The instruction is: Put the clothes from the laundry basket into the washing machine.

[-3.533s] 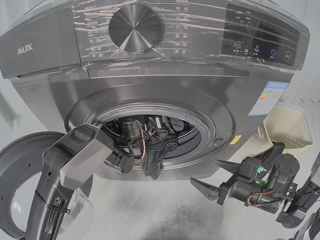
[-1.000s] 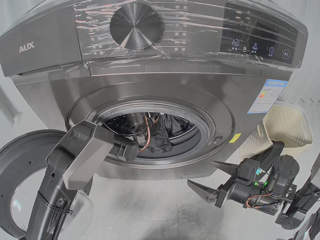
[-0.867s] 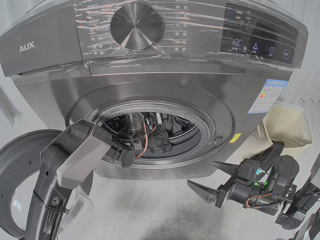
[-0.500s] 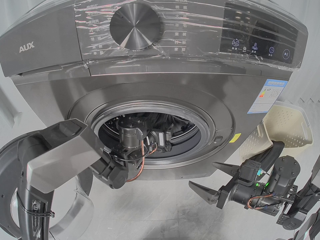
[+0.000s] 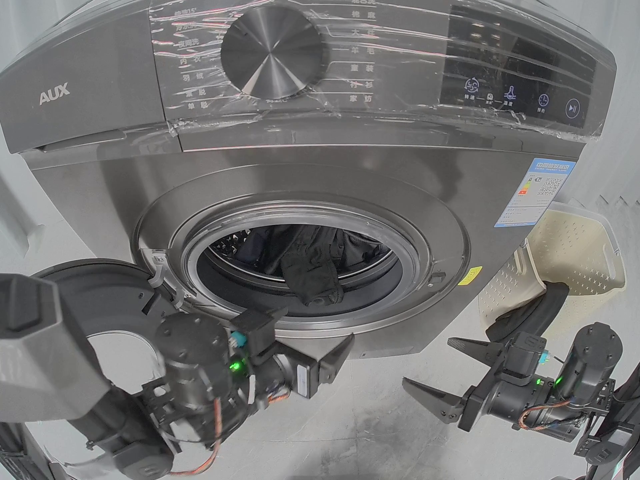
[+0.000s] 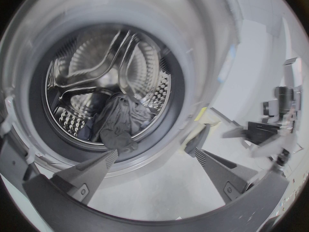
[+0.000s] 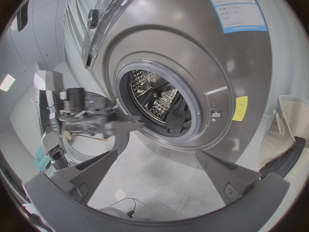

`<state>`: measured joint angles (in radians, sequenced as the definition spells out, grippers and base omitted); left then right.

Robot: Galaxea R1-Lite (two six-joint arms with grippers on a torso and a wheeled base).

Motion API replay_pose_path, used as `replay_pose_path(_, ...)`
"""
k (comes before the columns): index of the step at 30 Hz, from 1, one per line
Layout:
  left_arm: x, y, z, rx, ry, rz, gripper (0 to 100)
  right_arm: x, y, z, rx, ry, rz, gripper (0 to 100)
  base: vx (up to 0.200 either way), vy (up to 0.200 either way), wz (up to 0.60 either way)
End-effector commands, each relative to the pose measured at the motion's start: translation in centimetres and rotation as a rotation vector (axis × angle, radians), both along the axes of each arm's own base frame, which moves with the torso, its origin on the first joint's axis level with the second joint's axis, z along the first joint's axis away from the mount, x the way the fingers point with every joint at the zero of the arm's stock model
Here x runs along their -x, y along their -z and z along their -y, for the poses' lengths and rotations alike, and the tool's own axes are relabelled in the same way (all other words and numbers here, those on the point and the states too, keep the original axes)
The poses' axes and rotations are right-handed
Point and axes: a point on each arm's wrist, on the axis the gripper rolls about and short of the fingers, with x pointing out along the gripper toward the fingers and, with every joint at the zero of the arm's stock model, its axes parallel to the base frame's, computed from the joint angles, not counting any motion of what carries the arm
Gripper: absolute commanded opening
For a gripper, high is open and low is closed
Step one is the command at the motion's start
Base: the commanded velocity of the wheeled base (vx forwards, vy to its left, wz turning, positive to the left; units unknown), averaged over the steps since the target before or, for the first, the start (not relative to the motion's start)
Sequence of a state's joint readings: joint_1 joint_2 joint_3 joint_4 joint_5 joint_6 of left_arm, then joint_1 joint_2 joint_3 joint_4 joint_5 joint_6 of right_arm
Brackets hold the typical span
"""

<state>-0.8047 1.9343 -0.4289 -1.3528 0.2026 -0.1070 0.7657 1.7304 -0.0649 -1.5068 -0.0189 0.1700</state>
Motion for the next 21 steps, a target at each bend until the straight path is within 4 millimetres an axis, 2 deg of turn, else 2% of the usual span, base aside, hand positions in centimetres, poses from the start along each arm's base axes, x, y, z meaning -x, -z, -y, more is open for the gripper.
replay_pose_path(1,6.8,-3.8,-4.4,0.095,0.057,0.101,100,1.9,-1.8,2.3,-0.061,0.056,0.054,100,0.0,0.0,0.0)
replay_pose_path(2,6.8,-3.8,-4.4,0.095,0.057,0.101,100,1.9,-1.8,2.3,-0.061,0.056,0.054,100,0.0,0.0,0.0)
replay_pose_path(4,7.9,-4.2,-6.1,0.104,0.02,0.114,100,2.1,-2.7,3.0,-0.094,0.083,0.092,100,0.0,0.0,0.0)
replay_pose_path(6,8.4,-4.4,-6.8,0.108,0.005,0.123,100,2.0,-3.0,3.5,-0.105,0.108,0.105,100,0.0,0.0,0.0)
replay_pose_path(10,9.6,-4.8,-8.4,0.127,-0.031,0.144,100,2.0,-3.8,4.5,-0.129,0.152,0.144,100,-0.2,0.0,0.0)
replay_pose_path(11,10.5,-4.7,-9.5,0.131,-0.037,0.148,100,2.0,-4.2,5.4,-0.133,0.194,0.17,100,-0.2,0.0,0.0)
replay_pose_path(15,10.9,-5.2,-10.5,0.15,-0.062,0.163,100,2.4,-4.6,6.1,-0.129,0.218,0.183,100,-0.2,0.0,0.0)
replay_pose_path(16,11.2,-5.6,-11.4,0.153,-0.079,0.175,100,3.0,-4.7,6.5,-0.123,0.218,0.181,100,-0.2,0.0,0.0)
replay_pose_path(21,12.2,-5.5,-12.6,0.132,-0.088,0.156,100,4.2,-4.8,7.4,-0.108,0.222,0.156,100,-0.2,0.0,0.0)
